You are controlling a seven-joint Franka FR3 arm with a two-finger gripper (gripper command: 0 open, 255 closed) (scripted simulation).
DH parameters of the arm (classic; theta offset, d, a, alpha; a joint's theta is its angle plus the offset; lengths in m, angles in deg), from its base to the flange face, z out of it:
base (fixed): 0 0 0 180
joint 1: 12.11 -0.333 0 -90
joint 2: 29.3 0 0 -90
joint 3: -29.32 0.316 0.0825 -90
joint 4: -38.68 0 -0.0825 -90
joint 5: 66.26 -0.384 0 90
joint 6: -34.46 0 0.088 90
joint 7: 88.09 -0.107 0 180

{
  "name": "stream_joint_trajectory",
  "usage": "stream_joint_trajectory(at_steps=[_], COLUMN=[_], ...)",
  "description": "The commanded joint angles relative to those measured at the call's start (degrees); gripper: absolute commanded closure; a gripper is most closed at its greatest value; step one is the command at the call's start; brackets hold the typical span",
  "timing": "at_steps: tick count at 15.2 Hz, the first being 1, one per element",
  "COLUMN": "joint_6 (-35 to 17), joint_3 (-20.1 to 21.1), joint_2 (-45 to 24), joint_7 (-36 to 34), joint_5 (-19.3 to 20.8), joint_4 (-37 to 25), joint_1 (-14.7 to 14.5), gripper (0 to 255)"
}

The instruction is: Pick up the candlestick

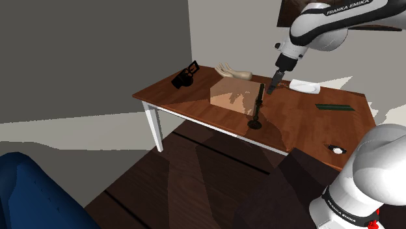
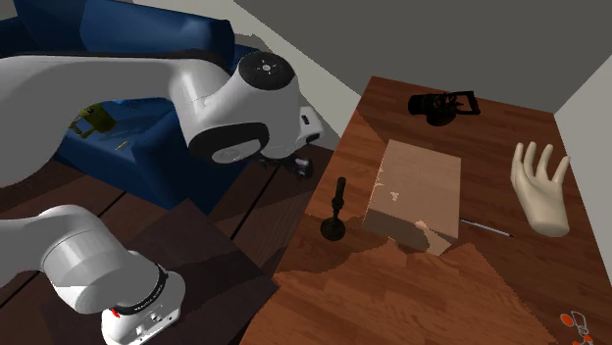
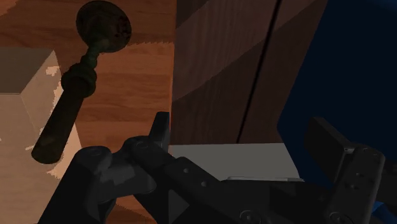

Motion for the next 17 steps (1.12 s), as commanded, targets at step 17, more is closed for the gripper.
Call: stream_joint_trajectory(at_steps=[17], joint_6=[-3.1], joint_3=[-17.7], joint_2=[-42.4], joint_7=[48.3], joint_5=[-37.8], joint_4=[-19.7], joint_1=[-4.3], gripper=[0])
